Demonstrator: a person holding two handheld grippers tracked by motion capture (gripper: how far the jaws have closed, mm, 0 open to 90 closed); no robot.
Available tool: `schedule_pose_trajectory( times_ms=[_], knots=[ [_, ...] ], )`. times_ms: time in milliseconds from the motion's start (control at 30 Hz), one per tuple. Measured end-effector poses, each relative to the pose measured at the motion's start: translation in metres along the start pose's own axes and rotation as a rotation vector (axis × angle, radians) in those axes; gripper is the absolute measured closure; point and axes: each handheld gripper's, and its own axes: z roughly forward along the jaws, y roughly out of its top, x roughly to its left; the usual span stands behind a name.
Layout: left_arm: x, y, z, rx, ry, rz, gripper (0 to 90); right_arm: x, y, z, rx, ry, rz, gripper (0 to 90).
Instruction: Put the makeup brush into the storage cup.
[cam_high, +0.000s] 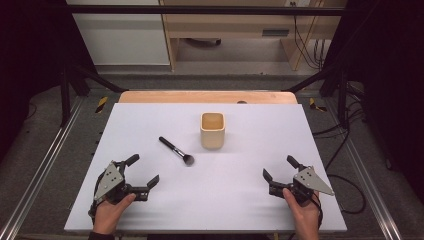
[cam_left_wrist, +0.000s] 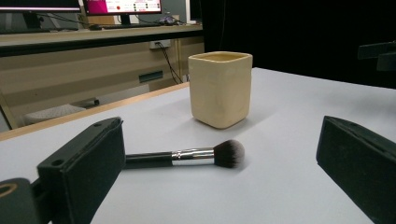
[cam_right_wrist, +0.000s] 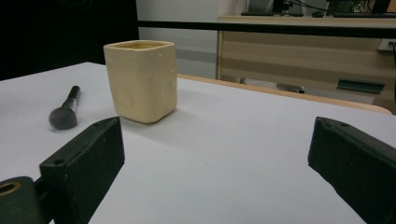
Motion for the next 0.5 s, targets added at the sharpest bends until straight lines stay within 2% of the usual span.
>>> schedule_pose_trajectory(
  times_ms=[167,500],
  knots=[
    [0.0003,-0.0002,-0.0006,-0.003,0.003,0.001,1.0,0.0014,0.0001,0.0003,0.020,-0.006,0.002,4.1],
    [0.0018,0.0001,-0.0011,-0.013,0.023,0.018,1.0,0.0020,-0.0001,0.0004,0.025,-0.010,0.000,3.8]
  ],
)
